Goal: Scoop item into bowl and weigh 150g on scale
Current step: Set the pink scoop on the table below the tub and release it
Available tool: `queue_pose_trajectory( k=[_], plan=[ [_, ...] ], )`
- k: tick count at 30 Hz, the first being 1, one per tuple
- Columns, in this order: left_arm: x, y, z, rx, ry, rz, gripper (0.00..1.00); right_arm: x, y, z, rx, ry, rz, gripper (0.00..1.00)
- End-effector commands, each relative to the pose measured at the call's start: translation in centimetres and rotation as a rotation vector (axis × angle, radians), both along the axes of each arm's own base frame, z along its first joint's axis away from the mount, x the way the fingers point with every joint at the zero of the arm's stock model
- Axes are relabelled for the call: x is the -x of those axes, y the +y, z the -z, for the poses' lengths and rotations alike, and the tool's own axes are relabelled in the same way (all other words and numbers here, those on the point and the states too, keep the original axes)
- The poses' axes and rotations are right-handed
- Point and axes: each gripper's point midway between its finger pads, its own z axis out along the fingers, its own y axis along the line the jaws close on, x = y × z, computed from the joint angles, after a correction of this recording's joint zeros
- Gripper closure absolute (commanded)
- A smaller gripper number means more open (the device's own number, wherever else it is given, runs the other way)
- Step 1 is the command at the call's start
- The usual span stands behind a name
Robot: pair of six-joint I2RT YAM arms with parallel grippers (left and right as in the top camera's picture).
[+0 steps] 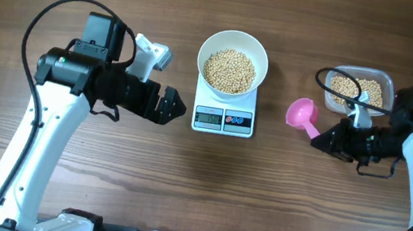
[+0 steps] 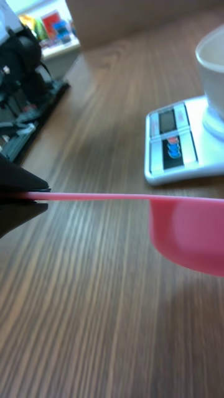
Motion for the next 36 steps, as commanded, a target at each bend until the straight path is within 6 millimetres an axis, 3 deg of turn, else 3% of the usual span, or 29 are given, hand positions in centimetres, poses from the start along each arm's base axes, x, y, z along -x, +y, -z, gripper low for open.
queue_pose_trajectory(
  k=[1, 6, 10, 14, 17, 19, 27, 31, 36],
  plan=[
    [0.3, -0.4, -0.3, 0.019, -0.001, 0.009, 0.00, 0.3, -0.6, 1.6, 0.043, 0.050, 0.059, 0.96],
    [0.3, -0.4, -0.3, 0.019, -0.001, 0.009, 0.00, 1.2, -0.4, 3.4, 0.037, 0.084, 0.075, 0.96],
    [0.3, -0.4, -0.3, 0.019, -0.001, 0.009, 0.00, 1.1, -0.4, 3.6, 0.038, 0.075, 0.078, 0.95],
    [0.3, -0.4, -0.3, 0.019, -0.001, 0.009, 0.00, 1.1, -0.4, 3.6, 0.038, 0.085, 0.092, 0.73],
    [0.3, -0.4, -0.3, 0.019, -0.001, 0.009, 0.00, 1.0, -0.6, 3.7, 0.046, 0.085, 0.098, 0.43],
    [0.3, -0.4, -0.3, 0.019, -0.001, 0.009, 0.00, 0.9, -0.6, 3.7, 0.049, 0.082, 0.098, 0.32],
    [0.3, -0.4, -0.3, 0.019, -0.001, 0.009, 0.00, 0.4, -1.3, 2.8, 0.088, 0.091, 0.119, 0.13],
    [0.3, -0.4, -0.3, 0.019, -0.001, 0.009, 0.00, 0.0, -1.9, 1.1, 0.122, 0.081, 0.109, 0.09],
    [0.3, -0.4, -0.3, 0.019, -0.001, 0.009, 0.00, -0.5, -2.2, -5.2, 0.163, -0.066, 0.056, 0.08]
  ],
)
